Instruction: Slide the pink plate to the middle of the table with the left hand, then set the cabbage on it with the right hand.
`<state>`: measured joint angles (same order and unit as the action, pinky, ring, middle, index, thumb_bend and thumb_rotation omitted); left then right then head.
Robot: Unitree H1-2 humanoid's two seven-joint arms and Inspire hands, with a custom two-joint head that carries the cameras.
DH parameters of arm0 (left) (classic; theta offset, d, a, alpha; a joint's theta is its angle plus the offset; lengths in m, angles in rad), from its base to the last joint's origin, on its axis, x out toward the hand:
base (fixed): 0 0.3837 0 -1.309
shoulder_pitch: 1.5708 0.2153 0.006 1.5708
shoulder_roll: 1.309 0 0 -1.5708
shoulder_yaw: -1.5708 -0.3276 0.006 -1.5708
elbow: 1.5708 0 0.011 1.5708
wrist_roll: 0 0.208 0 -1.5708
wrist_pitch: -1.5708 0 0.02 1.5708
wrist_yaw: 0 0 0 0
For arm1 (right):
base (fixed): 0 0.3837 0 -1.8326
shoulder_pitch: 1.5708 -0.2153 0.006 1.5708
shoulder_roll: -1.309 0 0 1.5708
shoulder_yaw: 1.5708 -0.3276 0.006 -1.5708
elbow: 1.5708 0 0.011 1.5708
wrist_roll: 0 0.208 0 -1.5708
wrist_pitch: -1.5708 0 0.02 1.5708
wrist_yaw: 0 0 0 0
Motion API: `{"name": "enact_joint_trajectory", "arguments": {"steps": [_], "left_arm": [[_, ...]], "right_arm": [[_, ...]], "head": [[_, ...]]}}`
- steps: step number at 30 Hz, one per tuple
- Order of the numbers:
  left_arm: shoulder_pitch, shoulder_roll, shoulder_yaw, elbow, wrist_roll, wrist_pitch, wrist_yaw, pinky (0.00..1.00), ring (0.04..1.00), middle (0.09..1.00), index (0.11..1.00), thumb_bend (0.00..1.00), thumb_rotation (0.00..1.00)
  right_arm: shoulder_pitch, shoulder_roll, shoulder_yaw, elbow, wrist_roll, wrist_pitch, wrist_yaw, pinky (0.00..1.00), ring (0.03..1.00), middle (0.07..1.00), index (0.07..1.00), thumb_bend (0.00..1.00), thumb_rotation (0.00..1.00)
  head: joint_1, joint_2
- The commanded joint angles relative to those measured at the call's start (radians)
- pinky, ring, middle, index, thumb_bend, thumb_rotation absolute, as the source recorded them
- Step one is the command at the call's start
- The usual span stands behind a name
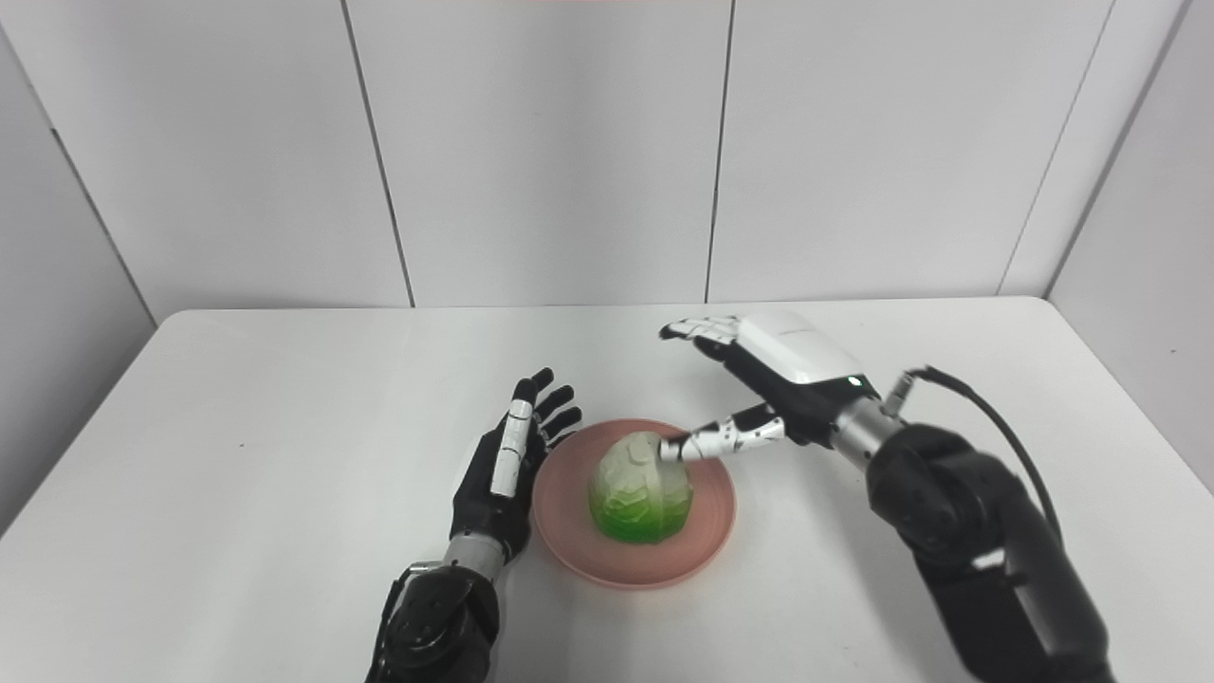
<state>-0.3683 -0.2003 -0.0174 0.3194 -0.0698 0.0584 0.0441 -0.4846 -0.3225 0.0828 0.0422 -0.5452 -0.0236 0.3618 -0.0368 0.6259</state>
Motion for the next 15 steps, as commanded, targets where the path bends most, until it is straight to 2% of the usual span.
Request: {"name": "enact_joint_trajectory", "arguments": {"steps": [1,2,3,5,7,9,12,15], "left_arm": [[-0.001,0.002,0.001,-0.012,0.028,-0.014,0.032,0.86,0.862,0.875,0.903,0.74,0.89],[-0.001,0.002,0.001,-0.013,0.032,-0.016,0.034,0.86,0.862,0.874,0.903,0.74,0.89],[0.001,0.002,0.0,-0.012,0.049,-0.03,0.049,0.86,0.862,0.874,0.903,0.74,0.89],[0.005,0.001,0.002,-0.013,0.081,-0.054,0.081,0.93,0.888,0.889,0.918,0.75,0.89],[0.009,0.002,0.003,-0.013,0.102,-0.07,0.103,0.98,0.92,0.911,0.932,0.75,0.88],[0.012,0.004,0.003,-0.013,0.115,-0.078,0.114,1.0,0.934,0.923,0.937,0.75,0.88],[0.02,0.002,0.001,-0.018,0.153,-0.084,0.146,0.99,0.933,0.929,0.923,0.75,0.86],[0.024,-0.002,0.001,-0.015,0.172,-0.104,0.17,0.96,0.934,0.939,0.92,0.72,0.85]], "right_arm": [[-0.013,0.027,-0.022,-0.004,0.051,0.024,-0.059,0.71,0.827,0.868,0.867,0.86,0.93],[-0.011,0.029,-0.023,-0.003,0.056,0.026,-0.066,0.71,0.824,0.867,0.866,0.86,0.94],[0.011,0.075,-0.06,0.02,0.128,0.015,-0.099,0.71,0.823,0.866,0.866,0.86,0.94],[0.056,0.162,-0.128,0.062,0.269,-0.008,-0.159,0.73,0.822,0.856,0.886,0.82,0.98],[0.091,0.241,-0.189,0.084,0.389,-0.004,-0.2,0.75,0.823,0.859,0.894,0.78,0.98],[0.109,0.286,-0.222,0.093,0.46,0.005,-0.223,0.77,0.825,0.862,0.897,0.79,0.99],[0.13,0.351,-0.27,0.116,0.584,0.026,-0.256,0.77,0.822,0.868,0.889,0.83,0.95],[0.145,0.396,-0.301,0.135,0.662,0.043,-0.294,0.76,0.82,0.872,0.881,0.83,0.92]], "head": [[0.003,0.001],[0.003,0.001],[0.006,0.002],[0.007,0.004],[0.008,0.007],[0.007,0.009],[0.007,0.011],[0.007,0.012]]}}
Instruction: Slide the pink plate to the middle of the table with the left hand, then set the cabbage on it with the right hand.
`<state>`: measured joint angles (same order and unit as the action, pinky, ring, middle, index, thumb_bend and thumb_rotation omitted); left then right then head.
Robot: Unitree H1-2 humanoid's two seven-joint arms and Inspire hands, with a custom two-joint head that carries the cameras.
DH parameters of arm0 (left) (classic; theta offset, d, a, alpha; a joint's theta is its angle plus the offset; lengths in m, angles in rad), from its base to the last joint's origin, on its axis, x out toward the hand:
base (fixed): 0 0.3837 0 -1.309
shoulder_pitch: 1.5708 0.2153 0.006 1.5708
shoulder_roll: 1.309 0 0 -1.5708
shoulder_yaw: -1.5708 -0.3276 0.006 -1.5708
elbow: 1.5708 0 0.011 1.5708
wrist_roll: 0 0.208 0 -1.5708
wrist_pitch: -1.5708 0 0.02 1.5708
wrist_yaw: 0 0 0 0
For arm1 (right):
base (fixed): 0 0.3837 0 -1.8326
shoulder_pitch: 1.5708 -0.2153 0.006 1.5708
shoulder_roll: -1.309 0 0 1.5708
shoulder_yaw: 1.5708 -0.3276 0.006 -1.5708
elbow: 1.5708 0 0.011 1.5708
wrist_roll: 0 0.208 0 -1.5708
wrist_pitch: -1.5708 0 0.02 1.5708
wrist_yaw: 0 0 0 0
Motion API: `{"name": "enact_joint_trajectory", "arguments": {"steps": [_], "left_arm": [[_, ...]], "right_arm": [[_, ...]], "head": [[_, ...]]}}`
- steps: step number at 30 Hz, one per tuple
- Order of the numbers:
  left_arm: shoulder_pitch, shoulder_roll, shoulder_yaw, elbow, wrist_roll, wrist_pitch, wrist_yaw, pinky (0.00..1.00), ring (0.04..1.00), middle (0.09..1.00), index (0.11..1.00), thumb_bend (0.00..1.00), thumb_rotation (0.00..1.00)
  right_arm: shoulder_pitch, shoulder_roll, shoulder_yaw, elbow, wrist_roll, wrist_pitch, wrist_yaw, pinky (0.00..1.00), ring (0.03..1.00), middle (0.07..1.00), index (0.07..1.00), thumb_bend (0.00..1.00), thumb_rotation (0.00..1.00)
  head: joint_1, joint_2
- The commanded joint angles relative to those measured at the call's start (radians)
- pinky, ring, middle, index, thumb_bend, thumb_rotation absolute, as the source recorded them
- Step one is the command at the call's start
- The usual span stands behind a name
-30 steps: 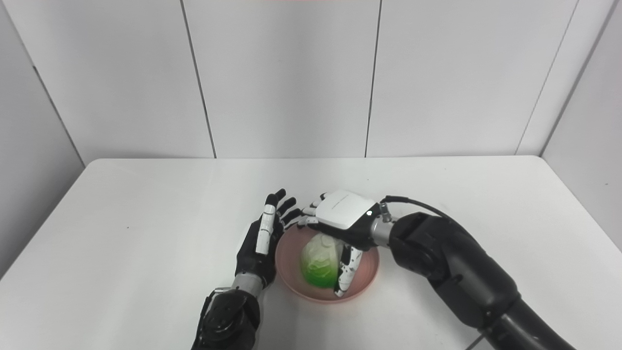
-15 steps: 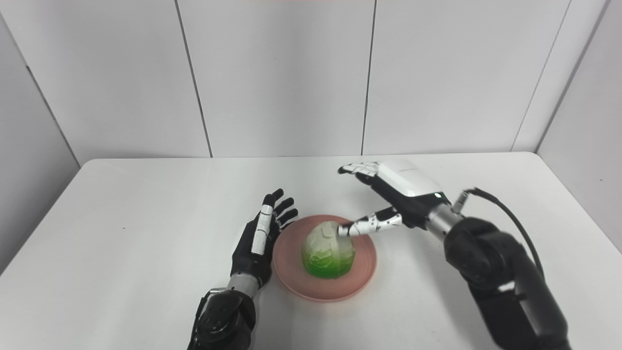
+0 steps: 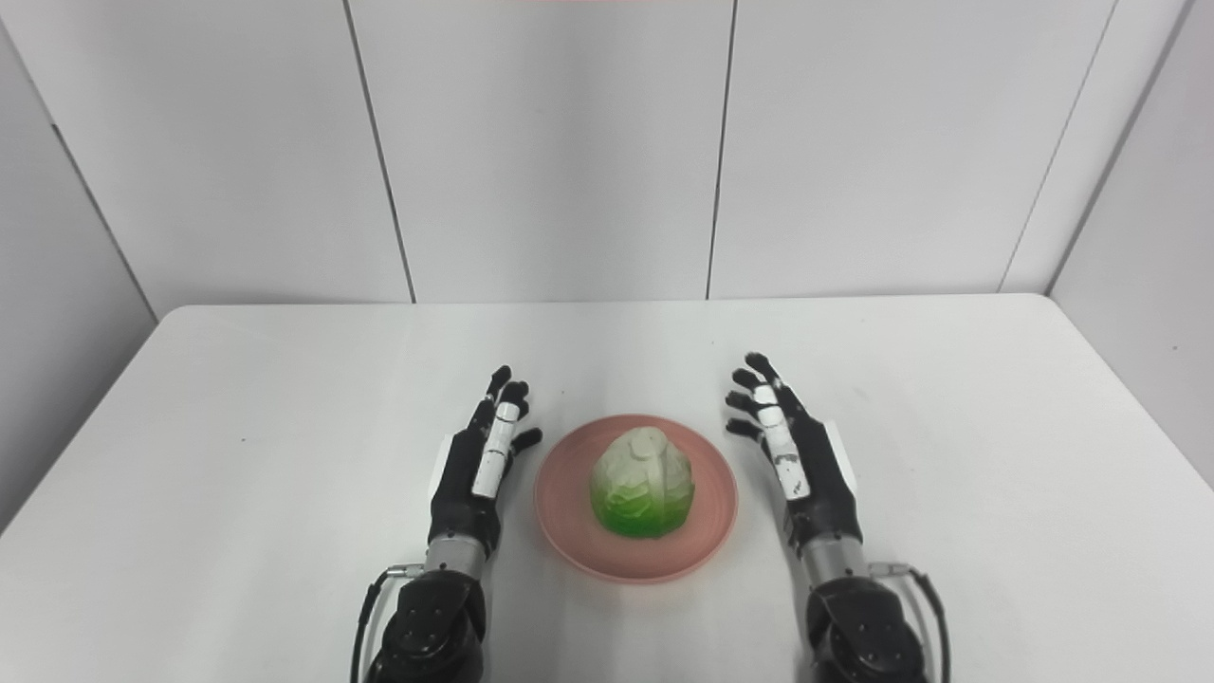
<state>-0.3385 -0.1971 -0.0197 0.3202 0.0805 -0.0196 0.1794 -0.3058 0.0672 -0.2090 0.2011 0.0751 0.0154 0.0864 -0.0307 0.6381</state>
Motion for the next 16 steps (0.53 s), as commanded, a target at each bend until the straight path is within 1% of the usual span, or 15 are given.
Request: {"name": "enact_joint_trajectory", "arguments": {"steps": [1,2,4,7,11,16], "left_arm": [[-0.004,-0.007,0.004,-0.012,0.029,-0.035,0.045,0.96,0.939,0.945,0.922,0.7,0.85],[-0.002,-0.01,0.004,-0.006,0.037,-0.046,0.056,0.95,0.945,0.951,0.925,0.68,0.86],[0.001,-0.013,0.003,0.0,0.045,-0.059,0.07,0.96,0.952,0.955,0.932,0.67,0.87],[0.003,-0.014,-0.001,0.004,0.046,-0.06,0.073,0.98,0.976,0.974,0.955,0.66,0.9],[0.005,-0.007,-0.006,-0.016,0.049,-0.019,0.065,0.99,0.997,0.994,0.986,0.68,0.93],[-0.005,0.004,-0.003,-0.029,0.037,0.023,0.046,1.0,1.0,1.0,1.0,0.67,0.96]], "right_arm": [[-0.028,0.018,-0.014,-0.024,0.056,0.017,-0.032,0.76,0.822,0.874,0.879,0.82,0.92],[-0.024,0.028,-0.019,-0.024,0.077,0.032,-0.043,0.78,0.836,0.883,0.887,0.8,0.93],[-0.015,0.037,-0.016,-0.028,0.099,0.044,-0.057,0.8,0.854,0.895,0.899,0.78,0.94],[-0.001,0.036,0.002,-0.016,0.096,0.038,-0.076,0.8,0.858,0.902,0.909,0.78,0.96],[0.012,0.025,0.02,-0.003,0.101,0.024,-0.079,0.83,0.868,0.907,0.889,0.76,0.98],[0.017,0.014,0.033,-0.004,0.096,0.016,-0.089,0.82,0.864,0.902,0.885,0.76,0.96]], "head": [[0.002,0.001],[0.002,0.001],[0.006,0.004],[0.009,0.005],[0.009,0.008],[0.008,0.009]]}}
